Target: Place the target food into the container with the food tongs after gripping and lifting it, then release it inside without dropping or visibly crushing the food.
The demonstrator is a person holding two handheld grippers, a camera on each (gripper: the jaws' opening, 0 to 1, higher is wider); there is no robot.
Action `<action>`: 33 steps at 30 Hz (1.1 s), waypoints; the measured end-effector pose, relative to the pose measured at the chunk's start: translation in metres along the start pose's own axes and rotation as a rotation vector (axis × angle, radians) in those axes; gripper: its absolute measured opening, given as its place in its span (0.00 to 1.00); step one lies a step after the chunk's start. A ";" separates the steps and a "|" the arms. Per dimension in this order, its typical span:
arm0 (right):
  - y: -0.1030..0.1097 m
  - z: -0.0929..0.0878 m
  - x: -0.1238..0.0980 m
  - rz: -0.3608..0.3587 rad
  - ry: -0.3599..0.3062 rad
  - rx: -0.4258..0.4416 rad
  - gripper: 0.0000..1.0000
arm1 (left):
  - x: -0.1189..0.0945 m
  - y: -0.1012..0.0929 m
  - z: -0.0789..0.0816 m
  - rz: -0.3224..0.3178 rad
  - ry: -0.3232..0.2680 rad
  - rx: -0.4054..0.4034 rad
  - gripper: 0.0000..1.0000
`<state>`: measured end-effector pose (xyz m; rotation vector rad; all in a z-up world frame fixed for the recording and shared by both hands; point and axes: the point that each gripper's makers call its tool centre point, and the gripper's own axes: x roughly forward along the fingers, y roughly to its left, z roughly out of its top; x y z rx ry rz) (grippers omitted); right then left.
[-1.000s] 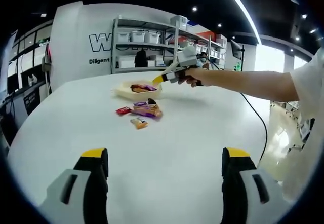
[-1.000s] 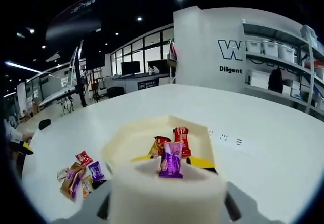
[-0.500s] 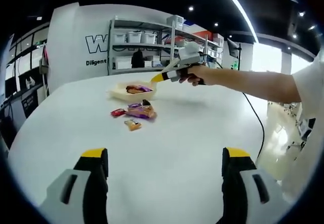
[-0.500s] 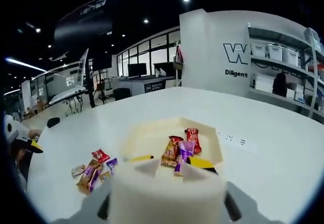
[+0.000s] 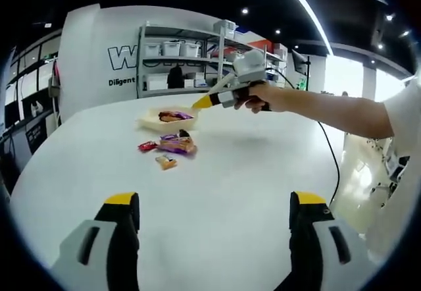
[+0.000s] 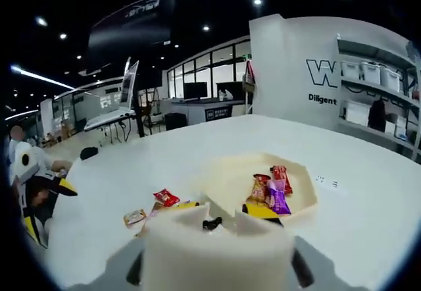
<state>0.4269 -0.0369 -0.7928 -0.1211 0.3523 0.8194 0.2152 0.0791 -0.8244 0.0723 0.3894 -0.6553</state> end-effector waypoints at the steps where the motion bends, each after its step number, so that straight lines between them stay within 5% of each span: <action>1: 0.002 0.000 0.002 0.011 0.001 -0.001 0.19 | -0.001 0.000 0.000 0.002 0.000 0.000 0.94; 12: 0.043 -0.010 0.015 0.097 0.038 -0.033 0.19 | -0.009 0.008 -0.002 0.036 0.002 0.003 0.99; 33: 0.073 -0.032 0.038 0.163 0.103 -0.042 0.20 | -0.019 0.014 -0.005 0.057 -0.002 -0.005 0.99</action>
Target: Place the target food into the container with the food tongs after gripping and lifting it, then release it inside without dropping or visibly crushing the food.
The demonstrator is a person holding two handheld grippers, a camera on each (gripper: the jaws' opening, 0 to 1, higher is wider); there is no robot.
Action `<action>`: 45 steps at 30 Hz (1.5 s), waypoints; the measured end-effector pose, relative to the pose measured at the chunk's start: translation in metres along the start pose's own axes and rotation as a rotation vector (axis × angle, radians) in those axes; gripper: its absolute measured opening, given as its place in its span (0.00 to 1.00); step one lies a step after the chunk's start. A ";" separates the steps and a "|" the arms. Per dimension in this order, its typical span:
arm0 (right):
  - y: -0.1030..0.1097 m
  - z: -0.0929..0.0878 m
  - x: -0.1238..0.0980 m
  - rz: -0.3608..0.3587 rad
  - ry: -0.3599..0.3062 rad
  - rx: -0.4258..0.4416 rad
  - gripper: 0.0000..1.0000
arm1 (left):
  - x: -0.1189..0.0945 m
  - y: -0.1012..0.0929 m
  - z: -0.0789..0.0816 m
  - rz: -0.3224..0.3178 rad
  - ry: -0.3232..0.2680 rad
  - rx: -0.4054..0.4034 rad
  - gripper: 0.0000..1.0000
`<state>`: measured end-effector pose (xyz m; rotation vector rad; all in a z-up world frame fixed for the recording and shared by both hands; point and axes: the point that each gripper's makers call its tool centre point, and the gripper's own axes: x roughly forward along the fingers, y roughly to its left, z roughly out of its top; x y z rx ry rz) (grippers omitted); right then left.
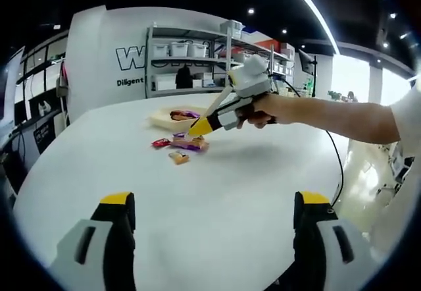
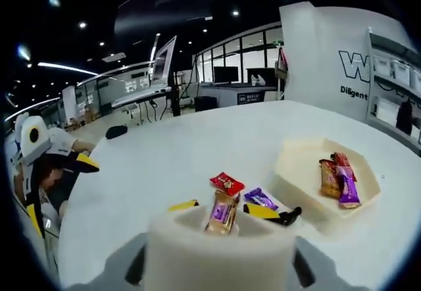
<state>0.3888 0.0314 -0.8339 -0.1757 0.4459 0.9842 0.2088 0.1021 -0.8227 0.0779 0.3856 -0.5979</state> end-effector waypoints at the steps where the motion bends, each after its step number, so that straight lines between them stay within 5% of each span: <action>1: 0.000 0.000 0.001 0.001 0.001 0.002 0.21 | 0.000 0.000 0.000 0.000 0.000 0.000 0.99; 35: -0.003 -0.017 0.008 -0.030 0.059 -0.044 0.15 | -0.007 0.005 -0.002 0.008 -0.019 -0.012 0.98; 45: -0.010 0.009 -0.015 -0.052 -0.009 -0.028 0.15 | -0.007 0.010 -0.001 0.014 -0.023 -0.018 0.98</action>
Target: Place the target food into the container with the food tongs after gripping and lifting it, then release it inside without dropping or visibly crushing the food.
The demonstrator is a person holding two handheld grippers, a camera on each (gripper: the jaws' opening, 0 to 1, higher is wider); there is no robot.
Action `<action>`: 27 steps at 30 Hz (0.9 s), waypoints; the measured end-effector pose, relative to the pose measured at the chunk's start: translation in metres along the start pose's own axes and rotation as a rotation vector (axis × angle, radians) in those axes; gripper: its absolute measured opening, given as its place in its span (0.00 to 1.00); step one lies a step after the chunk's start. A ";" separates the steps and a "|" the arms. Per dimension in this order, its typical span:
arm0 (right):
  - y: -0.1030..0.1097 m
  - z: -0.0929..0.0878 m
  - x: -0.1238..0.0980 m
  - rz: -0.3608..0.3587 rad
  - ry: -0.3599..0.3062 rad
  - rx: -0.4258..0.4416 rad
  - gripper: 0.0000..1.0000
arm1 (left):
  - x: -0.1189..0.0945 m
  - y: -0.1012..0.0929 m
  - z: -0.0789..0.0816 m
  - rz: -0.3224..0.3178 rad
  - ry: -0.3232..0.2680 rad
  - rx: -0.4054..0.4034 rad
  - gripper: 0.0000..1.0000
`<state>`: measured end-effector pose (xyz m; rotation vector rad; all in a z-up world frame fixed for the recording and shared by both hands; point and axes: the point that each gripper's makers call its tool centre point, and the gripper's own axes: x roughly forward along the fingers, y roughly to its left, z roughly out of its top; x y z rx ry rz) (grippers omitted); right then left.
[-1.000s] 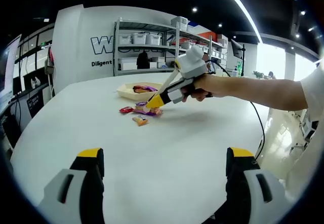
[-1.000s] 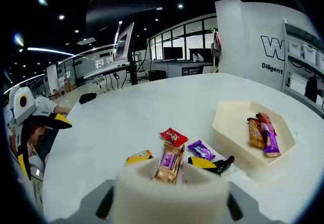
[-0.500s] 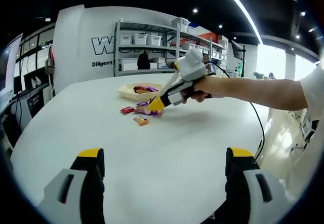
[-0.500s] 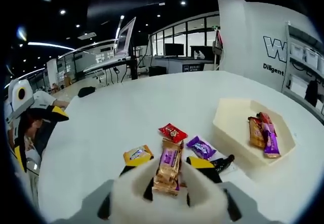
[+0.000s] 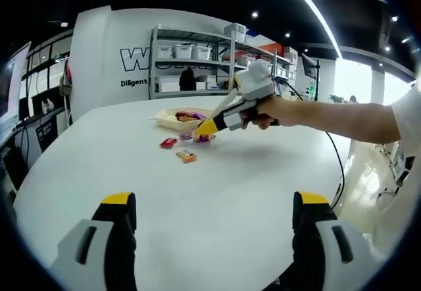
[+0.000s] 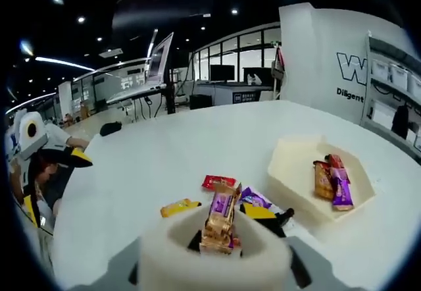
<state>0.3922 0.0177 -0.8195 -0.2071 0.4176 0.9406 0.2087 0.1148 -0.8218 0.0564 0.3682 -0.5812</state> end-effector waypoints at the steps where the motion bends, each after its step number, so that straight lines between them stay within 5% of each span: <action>1: -0.003 0.004 -0.003 -0.008 -0.009 0.001 0.15 | 0.000 0.000 0.000 -0.001 -0.001 0.000 0.98; 13: -0.038 0.037 -0.033 -0.071 -0.060 0.003 0.15 | 0.004 -0.008 0.005 -0.015 -0.012 0.005 0.98; 27: -0.081 0.051 -0.017 -0.112 -0.072 0.037 0.15 | 0.005 -0.003 -0.001 0.004 0.008 0.003 0.97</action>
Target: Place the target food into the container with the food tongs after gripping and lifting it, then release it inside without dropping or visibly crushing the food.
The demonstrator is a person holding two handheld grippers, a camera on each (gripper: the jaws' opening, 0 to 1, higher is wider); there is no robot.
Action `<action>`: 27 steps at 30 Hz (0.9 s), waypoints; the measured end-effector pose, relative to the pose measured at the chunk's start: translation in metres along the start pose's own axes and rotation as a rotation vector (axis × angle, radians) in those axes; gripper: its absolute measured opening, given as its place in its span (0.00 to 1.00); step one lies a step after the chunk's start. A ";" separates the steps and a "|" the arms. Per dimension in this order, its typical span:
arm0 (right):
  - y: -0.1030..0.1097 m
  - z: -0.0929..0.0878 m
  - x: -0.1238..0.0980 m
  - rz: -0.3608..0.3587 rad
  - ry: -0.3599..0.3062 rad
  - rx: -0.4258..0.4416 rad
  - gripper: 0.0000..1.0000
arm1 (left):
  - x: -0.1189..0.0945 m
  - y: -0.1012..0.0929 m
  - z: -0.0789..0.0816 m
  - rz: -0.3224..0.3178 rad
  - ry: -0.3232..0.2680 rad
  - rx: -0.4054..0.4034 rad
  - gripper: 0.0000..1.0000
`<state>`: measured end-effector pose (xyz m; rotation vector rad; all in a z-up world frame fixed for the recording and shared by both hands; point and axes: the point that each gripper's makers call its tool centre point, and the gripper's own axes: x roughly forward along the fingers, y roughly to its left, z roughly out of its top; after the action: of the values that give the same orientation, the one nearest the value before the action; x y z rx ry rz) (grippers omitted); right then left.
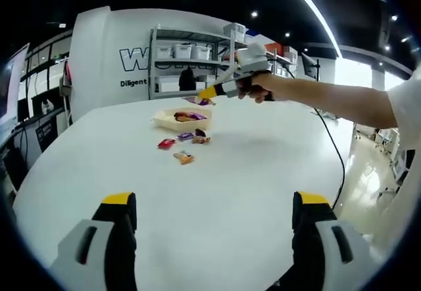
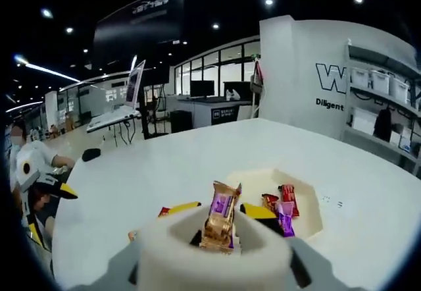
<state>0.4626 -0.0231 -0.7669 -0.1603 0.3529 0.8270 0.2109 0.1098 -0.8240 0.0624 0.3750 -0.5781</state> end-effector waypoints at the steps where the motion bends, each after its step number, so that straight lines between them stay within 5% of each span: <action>1: -0.004 0.000 0.002 -0.001 0.002 0.006 0.15 | 0.000 0.001 0.000 0.000 0.002 0.000 0.97; 27: -0.023 -0.036 0.054 -0.034 0.075 0.062 0.16 | 0.008 0.018 -0.003 0.031 0.032 -0.002 0.97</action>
<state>0.5048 -0.0109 -0.8202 -0.1392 0.4453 0.7773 0.2262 0.1210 -0.8311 0.0753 0.4048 -0.5461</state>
